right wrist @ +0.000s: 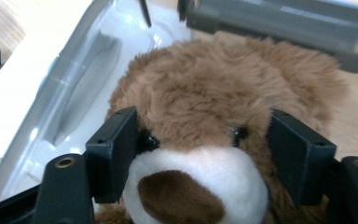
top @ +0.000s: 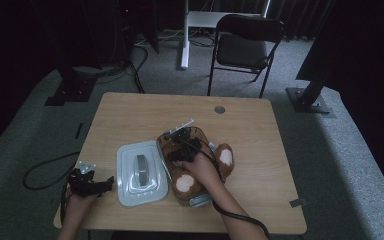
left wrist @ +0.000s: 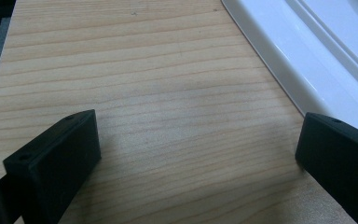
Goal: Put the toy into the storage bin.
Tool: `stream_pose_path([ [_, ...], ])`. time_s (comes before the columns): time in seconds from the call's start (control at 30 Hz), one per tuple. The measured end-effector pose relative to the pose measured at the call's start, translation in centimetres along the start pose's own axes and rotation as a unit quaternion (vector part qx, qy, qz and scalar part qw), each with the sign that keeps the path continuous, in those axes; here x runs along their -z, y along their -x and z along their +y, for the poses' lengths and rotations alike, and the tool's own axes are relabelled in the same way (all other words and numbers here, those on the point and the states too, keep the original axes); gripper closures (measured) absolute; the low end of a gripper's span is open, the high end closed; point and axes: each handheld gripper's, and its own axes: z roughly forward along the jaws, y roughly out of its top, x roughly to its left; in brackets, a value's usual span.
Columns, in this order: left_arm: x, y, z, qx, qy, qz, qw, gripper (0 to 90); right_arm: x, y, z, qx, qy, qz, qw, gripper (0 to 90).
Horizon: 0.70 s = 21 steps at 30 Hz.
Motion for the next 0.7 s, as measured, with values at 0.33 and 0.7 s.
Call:
stream_pose_path([
  [0.33, 0.0, 0.0, 0.0, -0.001, -0.001, 0.0, 1.0, 0.5, 4.5, -0.3, 0.5, -0.009, 0.073, 0.035, 0.9967, 28.4],
  [0.7, 0.0, 0.0, 0.0, -0.001, -0.001, 0.0, 1.0, 0.5, 9.7, 1.0, -1.0, -0.023, 0.132, 0.078, 0.9879, 28.4],
])
